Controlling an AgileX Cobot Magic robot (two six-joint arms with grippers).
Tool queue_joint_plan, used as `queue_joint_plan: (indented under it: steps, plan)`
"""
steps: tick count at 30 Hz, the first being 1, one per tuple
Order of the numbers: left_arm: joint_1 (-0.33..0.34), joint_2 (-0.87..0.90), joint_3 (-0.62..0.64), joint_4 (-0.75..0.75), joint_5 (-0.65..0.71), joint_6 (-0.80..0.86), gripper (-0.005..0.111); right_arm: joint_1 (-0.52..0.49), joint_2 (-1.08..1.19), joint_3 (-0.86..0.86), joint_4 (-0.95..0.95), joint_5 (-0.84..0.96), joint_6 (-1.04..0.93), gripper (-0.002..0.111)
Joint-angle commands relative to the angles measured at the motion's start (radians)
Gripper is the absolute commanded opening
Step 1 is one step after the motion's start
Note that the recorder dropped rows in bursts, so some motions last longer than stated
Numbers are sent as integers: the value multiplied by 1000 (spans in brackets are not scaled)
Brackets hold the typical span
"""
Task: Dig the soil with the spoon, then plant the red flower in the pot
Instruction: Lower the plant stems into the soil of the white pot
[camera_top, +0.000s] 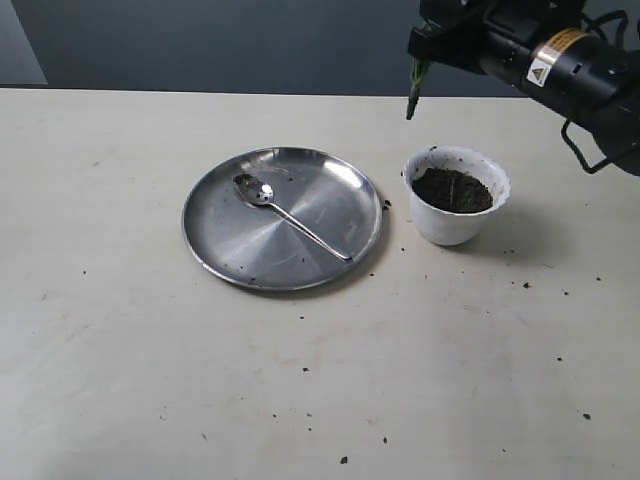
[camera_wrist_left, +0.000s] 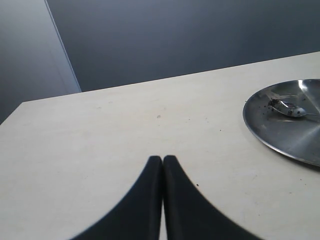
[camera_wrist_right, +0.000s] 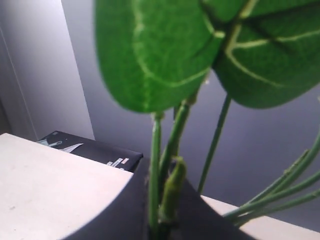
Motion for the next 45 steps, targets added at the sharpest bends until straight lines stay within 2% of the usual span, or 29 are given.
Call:
queue_joint_plan:
  steps: [1,9,22,28,34,45]
  plan:
    - [-2,5,-3,-4,-7,-1,2,-24,-11,70,-2,-73,-107,-1]
    - [-2,5,-3,-4,-7,-1,2,-48,-8,244,146,-219,-199,-1]
    - [-2,5,-3,-4,-7,-1,2,-48,-8,268,218,-201,-303,-1]
    - [-2,5,-3,-4,-7,-1,2,-48,0,353,218,-281,-324,-1]
    - [-2,5,-3,-4,-7,-1,2,-48,72,361,247,-377,-340,-1]
    - [-2,5,-3,-4,-7,-1,2,-48,242,361,238,-373,-338,-1]
